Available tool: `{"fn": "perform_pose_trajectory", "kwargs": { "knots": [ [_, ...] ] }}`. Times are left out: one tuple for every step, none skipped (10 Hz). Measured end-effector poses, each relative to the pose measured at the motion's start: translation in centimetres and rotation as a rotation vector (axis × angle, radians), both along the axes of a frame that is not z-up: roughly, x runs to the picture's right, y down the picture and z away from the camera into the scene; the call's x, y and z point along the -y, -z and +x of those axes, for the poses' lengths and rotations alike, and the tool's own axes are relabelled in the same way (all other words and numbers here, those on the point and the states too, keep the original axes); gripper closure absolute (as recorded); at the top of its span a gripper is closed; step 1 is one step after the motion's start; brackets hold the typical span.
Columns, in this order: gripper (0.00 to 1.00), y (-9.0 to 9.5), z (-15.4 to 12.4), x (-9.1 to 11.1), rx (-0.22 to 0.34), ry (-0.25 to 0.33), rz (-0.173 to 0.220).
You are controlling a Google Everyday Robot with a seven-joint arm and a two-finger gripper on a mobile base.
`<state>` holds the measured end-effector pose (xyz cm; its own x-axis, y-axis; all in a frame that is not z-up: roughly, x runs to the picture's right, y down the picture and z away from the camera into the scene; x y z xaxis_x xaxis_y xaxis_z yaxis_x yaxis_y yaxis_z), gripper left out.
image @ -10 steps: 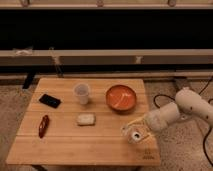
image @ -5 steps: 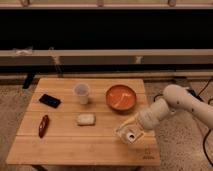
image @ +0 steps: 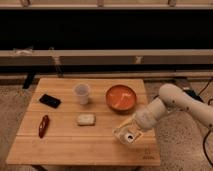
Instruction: Stand the bottle upright
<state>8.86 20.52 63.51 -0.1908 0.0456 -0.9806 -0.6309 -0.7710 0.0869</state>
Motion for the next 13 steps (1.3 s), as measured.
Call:
{"fn": "perform_pose_trajectory", "kwargs": {
  "knots": [
    [1.00, 0.0, 0.0, 0.0, 0.000, 0.000, 0.000],
    [1.00, 0.0, 0.1, 0.0, -0.001, -0.001, 0.000],
    [1.00, 0.0, 0.1, 0.0, -0.001, -0.001, 0.000],
    [1.00, 0.0, 0.1, -0.1, -0.002, -0.001, -0.001],
    [1.00, -0.1, 0.2, -0.2, -0.015, 0.006, -0.006],
    [1.00, -0.4, 0.6, -0.8, -0.078, 0.047, -0.044],
    [1.00, -0.7, 0.7, -1.1, -0.139, 0.084, -0.095],
    [1.00, -0.7, 0.9, -1.4, -0.181, 0.101, -0.129],
    [1.00, -0.7, 1.5, -1.8, -0.216, 0.116, -0.157],
    [1.00, -0.7, 1.8, -2.1, -0.237, 0.136, -0.176],
    [1.00, -0.7, 1.9, -2.2, -0.247, 0.148, -0.186],
    [1.00, -0.8, 2.2, -2.4, -0.259, 0.150, -0.196],
    [1.00, -0.9, 2.6, -2.5, -0.271, 0.144, -0.206]
  ]
}}
